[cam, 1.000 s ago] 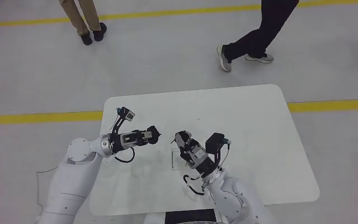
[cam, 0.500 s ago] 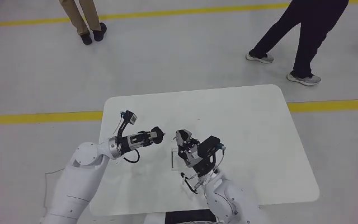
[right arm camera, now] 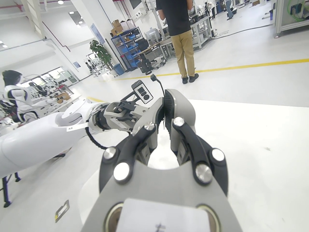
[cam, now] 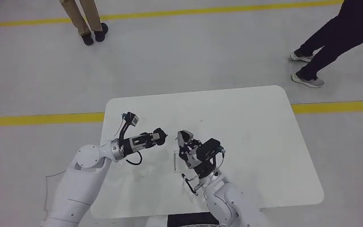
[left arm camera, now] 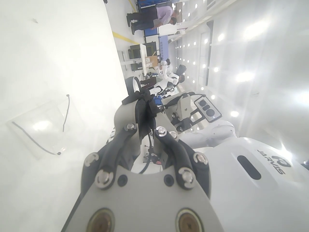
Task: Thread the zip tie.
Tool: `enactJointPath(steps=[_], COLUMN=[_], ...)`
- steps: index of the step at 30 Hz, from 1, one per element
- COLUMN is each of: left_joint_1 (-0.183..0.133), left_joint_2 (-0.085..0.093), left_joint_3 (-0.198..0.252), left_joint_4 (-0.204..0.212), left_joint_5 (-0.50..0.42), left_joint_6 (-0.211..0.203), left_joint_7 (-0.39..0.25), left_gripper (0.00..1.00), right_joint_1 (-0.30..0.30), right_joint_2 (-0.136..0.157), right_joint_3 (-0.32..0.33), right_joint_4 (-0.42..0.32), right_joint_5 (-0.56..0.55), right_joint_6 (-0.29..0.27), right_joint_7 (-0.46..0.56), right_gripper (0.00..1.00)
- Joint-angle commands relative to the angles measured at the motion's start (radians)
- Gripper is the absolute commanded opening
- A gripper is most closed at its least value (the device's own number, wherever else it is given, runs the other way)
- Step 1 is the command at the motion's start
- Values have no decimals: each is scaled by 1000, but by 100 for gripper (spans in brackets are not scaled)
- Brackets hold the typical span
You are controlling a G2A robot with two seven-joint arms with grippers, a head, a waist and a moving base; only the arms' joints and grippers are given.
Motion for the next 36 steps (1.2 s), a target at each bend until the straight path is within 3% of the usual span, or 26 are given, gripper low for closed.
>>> enactJointPath(steps=[1,11,21,31,36], left_joint_1=[0,0,0,0,0], left_joint_2=[0,0,0,0,0], left_joint_3=[0,0,0,0,0], left_joint_4=[0,0,0,0,0], left_joint_5=[0,0,0,0,0], left_joint_6=[0,0,0,0,0], left_joint_7=[0,0,0,0,0], left_gripper=[0,0,0,0,0], right_joint_1=[10,75,77,100,100], right_joint_2=[-4,-28,-29,-43,-43], right_joint_3=[-18,-94,-95,-142,-142], right_joint_4=[8,54,54,70,70], right_joint_5=[-12,-92,-94,-146,-146], right_joint_6=[25,190,192,264,264], right_joint_7=[1,-5,-5,8,8], right_gripper=[0,0,0,0,0])
